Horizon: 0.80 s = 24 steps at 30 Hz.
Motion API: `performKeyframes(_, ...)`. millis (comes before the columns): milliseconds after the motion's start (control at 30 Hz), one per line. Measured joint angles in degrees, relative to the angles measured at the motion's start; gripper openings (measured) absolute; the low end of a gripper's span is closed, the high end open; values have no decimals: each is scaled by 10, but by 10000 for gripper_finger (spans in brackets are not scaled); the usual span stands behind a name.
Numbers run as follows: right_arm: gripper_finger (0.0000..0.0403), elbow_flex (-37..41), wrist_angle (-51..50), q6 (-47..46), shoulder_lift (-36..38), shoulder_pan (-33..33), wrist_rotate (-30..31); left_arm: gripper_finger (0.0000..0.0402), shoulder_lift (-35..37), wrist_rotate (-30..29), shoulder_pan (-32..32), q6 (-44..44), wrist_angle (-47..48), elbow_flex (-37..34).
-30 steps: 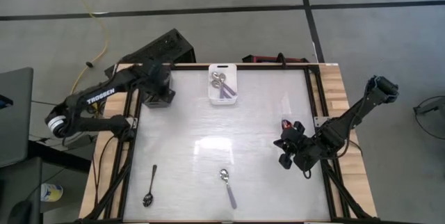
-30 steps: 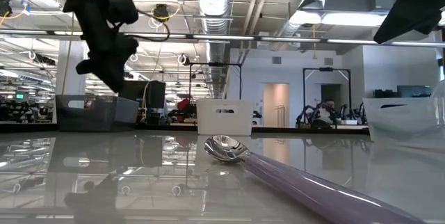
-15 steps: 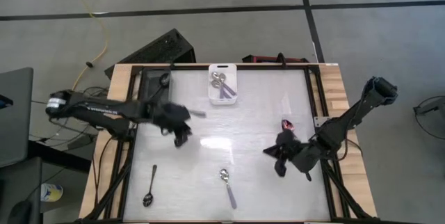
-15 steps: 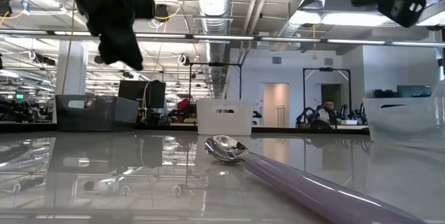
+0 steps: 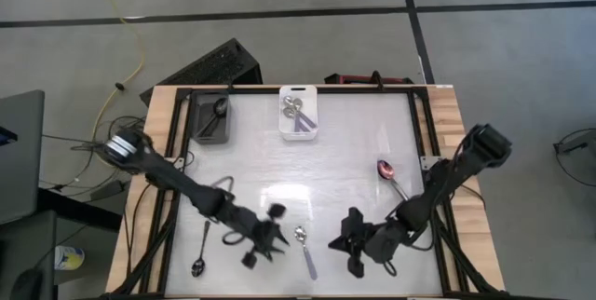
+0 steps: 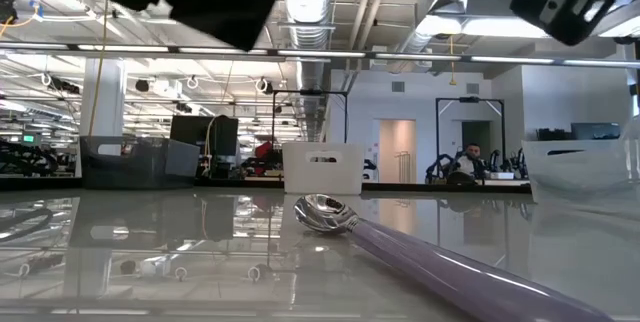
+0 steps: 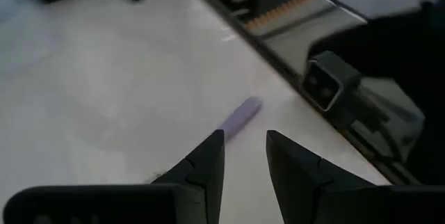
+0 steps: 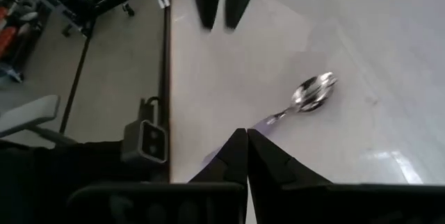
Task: Sort silverware by color (type)
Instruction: Put the purple spoon into the white bin
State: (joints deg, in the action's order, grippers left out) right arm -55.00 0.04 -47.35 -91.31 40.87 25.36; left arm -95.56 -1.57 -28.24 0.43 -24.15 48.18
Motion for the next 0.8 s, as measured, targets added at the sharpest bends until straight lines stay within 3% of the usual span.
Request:
performKeyframes(133, 27, -6, -2, -25, -9, 19, 2, 94, -93, 45, -1, 88, 54, 102)
performKeyframes(400, 27, -6, -9, -79, -8, 66, 46, 94, -210, 73, 35, 228, 331, 303)
performKeyframes(533, 27, -6, -11, -86, -8, 84, 61, 94, -244, 119, 60, 250, 369, 344)
performKeyframes(800, 27, -6, -19, -83, -8, 94, 63, 94, -264, 149, 80, 254, 366, 357)
